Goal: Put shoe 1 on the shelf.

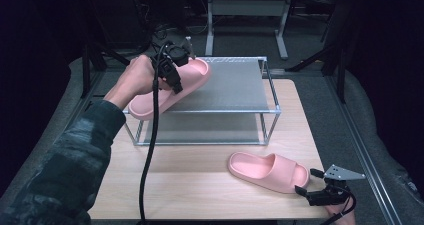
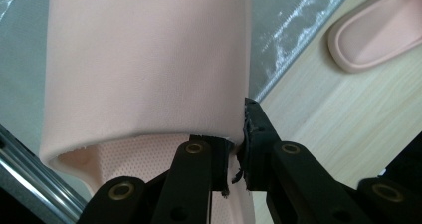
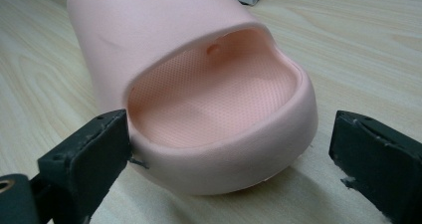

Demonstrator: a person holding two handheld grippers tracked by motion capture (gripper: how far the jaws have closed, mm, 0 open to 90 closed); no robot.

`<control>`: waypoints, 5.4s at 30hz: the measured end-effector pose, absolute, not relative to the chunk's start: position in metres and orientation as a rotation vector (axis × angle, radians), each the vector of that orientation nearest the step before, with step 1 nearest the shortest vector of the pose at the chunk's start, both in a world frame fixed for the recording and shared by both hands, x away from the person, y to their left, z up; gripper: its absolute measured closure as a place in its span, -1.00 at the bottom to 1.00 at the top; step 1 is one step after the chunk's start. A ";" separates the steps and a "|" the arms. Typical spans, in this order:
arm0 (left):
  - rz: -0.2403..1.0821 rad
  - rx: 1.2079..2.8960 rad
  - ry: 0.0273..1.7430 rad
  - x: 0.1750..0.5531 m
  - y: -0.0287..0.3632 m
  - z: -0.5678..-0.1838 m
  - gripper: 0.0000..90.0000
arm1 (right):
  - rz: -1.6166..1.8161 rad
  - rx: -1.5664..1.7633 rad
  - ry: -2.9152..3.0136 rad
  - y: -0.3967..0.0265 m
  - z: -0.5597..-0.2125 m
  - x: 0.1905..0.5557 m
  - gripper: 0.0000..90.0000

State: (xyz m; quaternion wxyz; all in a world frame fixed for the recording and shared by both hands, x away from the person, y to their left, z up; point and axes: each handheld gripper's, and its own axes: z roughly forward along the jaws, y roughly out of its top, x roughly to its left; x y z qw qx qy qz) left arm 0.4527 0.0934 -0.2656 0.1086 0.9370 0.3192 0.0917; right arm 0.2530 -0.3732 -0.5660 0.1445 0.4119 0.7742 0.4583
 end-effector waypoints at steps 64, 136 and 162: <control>0.456 2.400 1.339 0.483 0.180 -0.304 0.74 | 1.307 1.176 2.216 -0.373 -0.566 0.252 -0.94; 0.382 2.424 1.050 0.320 0.208 -0.462 -0.93 | 1.214 1.222 2.239 -0.368 -0.555 0.243 -0.95; 0.485 2.105 1.171 0.297 0.226 -0.573 -1.00 | 0.838 1.641 2.238 -0.276 -0.483 0.283 -1.00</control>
